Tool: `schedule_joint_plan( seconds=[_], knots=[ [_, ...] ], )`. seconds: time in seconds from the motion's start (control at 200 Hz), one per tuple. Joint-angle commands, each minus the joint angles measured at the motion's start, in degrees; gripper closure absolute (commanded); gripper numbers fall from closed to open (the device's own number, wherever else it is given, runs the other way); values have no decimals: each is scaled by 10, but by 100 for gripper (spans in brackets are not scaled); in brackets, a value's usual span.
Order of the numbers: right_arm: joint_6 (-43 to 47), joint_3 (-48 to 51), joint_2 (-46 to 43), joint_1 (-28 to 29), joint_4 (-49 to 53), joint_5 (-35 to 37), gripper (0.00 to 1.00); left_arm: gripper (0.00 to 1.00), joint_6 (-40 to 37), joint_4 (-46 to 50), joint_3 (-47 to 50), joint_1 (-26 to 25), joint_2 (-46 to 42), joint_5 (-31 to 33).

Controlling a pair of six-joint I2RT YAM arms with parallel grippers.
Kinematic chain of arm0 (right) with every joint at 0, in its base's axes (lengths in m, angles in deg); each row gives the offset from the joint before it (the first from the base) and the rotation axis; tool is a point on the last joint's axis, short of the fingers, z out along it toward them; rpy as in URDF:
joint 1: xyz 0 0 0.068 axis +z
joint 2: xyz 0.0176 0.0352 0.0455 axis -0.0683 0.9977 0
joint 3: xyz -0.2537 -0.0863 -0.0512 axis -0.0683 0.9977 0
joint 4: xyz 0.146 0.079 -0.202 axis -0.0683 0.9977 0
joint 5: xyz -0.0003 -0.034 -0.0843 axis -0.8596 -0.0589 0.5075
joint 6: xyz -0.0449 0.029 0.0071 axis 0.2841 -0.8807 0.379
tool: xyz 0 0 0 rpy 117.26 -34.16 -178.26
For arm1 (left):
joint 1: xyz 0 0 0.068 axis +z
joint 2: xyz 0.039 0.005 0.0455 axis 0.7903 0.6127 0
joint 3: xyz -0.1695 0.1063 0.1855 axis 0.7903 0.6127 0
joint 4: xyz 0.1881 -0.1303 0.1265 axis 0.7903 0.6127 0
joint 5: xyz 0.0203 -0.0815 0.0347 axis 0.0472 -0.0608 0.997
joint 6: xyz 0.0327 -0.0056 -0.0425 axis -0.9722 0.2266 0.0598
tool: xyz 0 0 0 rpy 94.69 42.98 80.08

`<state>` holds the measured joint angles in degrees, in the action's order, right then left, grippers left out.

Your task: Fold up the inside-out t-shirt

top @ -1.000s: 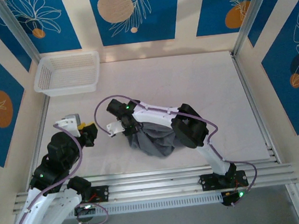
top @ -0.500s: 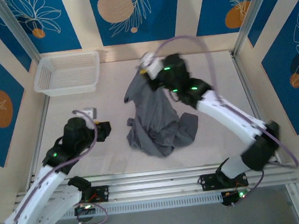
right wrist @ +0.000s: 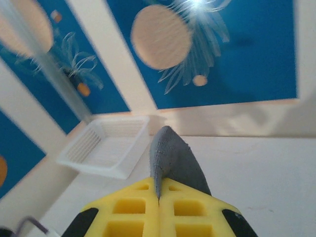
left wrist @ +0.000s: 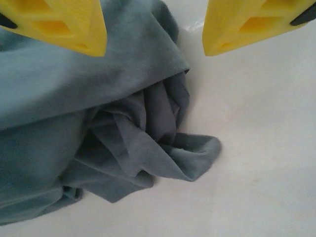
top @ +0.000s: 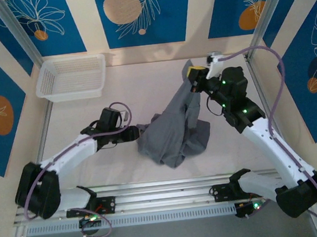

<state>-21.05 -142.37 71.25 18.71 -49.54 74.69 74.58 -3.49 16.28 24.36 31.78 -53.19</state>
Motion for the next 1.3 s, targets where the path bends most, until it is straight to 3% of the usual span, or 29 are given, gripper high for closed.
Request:
schedule_joint_plan(
  seconds=[0.0,0.185,0.35,0.555,0.655,0.78,0.84,1.055,1.14,1.295],
  knots=[
    [-131,17,-69,-57,-4,55,100,43,47,-66,-6,1,44,-65],
    [-217,38,-138,-169,3,41,100,35,63,-102,-11,-12,88,-52],
    [-227,41,-173,-188,25,81,100,33,96,-131,-23,-12,123,-46],
    [-222,34,-163,-191,33,38,100,33,135,-210,-63,-36,204,-92],
    [-221,23,-149,-190,44,18,100,41,182,-273,-79,-53,248,-124],
    [-219,13,-141,-191,57,9,100,59,210,-303,-98,-79,286,-139],
    [-217,12,-143,-191,59,10,100,60,209,-302,-101,-91,294,-137],
    [-219,9,-144,-190,62,11,100,53,202,-215,-124,-107,321,-102],
    [-220,5,-142,-190,62,9,100,61,191,-148,-132,-112,316,-67],
    [-222,1,-141,-190,61,9,100,77,165,-110,-128,-123,299,-68]
  ],
)
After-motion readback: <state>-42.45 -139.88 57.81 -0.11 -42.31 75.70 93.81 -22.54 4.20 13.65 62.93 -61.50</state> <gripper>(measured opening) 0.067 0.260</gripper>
